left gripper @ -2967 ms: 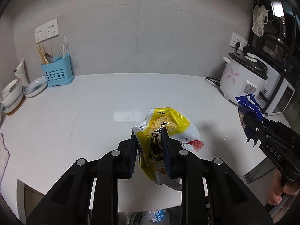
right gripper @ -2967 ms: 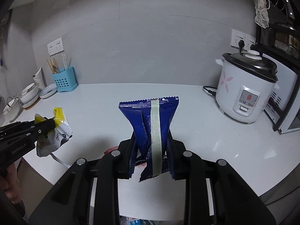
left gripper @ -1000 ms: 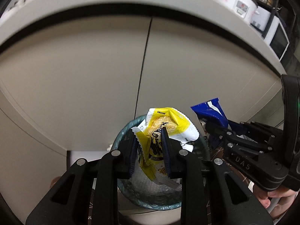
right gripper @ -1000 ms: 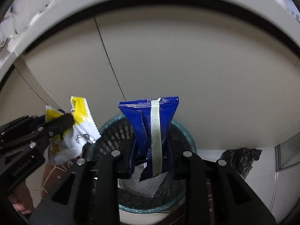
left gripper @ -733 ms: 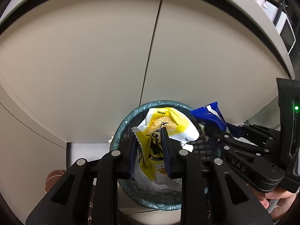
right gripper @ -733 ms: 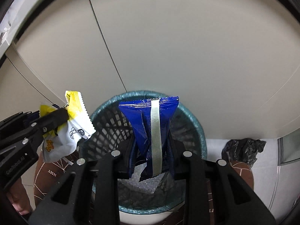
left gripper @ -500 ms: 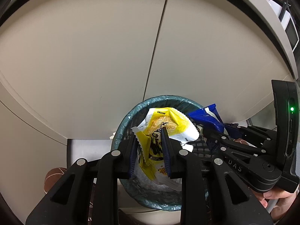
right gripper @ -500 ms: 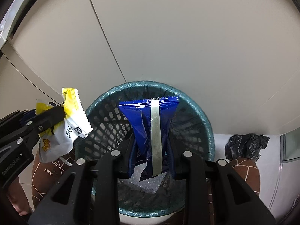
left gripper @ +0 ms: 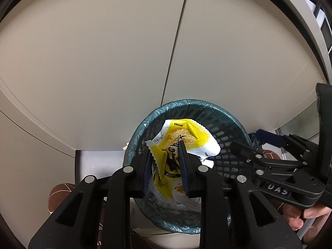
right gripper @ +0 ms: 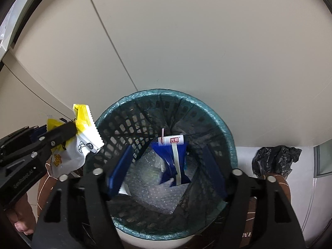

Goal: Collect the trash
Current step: 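Open the right tool to drop the blue bag while the left tool releases the yellow bag, then raise both tools back toward the red net and tissue on the counter, then grasp the red mesh net with the right tool while the left tool approaches the white tissue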

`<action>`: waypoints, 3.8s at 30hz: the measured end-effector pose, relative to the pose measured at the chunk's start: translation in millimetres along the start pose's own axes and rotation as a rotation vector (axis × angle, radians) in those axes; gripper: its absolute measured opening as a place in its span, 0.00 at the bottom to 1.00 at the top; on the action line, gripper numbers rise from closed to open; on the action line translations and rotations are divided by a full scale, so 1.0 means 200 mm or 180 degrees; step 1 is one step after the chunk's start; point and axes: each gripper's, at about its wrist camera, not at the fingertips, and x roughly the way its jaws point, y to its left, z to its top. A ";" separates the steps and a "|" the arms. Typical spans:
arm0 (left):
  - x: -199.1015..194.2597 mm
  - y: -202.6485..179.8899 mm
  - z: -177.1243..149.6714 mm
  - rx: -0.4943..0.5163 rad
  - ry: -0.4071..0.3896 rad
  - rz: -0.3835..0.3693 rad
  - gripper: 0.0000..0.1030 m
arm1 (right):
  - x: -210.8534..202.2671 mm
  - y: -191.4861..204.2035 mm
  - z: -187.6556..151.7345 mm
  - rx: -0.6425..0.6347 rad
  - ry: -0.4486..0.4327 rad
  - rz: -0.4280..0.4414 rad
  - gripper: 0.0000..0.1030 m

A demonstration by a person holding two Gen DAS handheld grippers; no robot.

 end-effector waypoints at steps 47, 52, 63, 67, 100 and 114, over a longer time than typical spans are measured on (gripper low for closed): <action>-0.92 0.00 0.57 -0.0148 -0.1069 0.0291 0.94 | -1.26 0.02 0.91 -0.0160 -0.1463 -0.0140 0.75; -1.01 0.08 0.79 -0.0196 -0.1119 0.0266 0.94 | -1.19 0.05 1.18 -0.0065 -0.1245 -0.0177 0.73; -0.93 0.16 1.07 -0.0237 -0.1038 0.0265 0.94 | -0.85 0.09 1.51 0.0035 -0.0738 -0.0330 0.52; -0.89 0.17 1.07 -0.0235 -0.0996 0.0264 0.94 | -0.76 0.09 1.54 0.0057 -0.0618 -0.0324 0.41; -0.78 -0.28 1.32 0.0081 -0.1010 0.0184 0.94 | -1.21 -0.30 1.28 0.0098 -0.1060 -0.0221 0.13; -0.44 -0.62 1.71 0.0228 -0.0787 0.0109 0.94 | -1.21 -0.58 1.25 0.0251 -0.1109 -0.0375 0.13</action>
